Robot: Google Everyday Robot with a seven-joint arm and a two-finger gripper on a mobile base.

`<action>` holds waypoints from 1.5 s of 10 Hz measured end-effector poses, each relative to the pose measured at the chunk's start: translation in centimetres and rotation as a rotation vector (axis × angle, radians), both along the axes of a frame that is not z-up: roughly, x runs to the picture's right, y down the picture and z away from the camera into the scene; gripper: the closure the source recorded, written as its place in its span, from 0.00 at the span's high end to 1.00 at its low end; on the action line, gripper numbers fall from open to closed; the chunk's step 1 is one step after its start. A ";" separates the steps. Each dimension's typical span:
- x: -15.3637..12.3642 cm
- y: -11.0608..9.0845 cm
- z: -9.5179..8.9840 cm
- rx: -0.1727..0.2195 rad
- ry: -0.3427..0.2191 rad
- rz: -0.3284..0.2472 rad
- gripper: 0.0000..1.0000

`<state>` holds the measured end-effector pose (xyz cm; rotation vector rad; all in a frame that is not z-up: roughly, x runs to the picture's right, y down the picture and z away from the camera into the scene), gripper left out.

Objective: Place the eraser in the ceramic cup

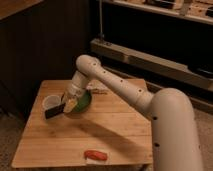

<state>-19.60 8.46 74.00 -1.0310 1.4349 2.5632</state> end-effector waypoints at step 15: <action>1.0 -7.4 0.3 0.091 0.201 0.043 0.00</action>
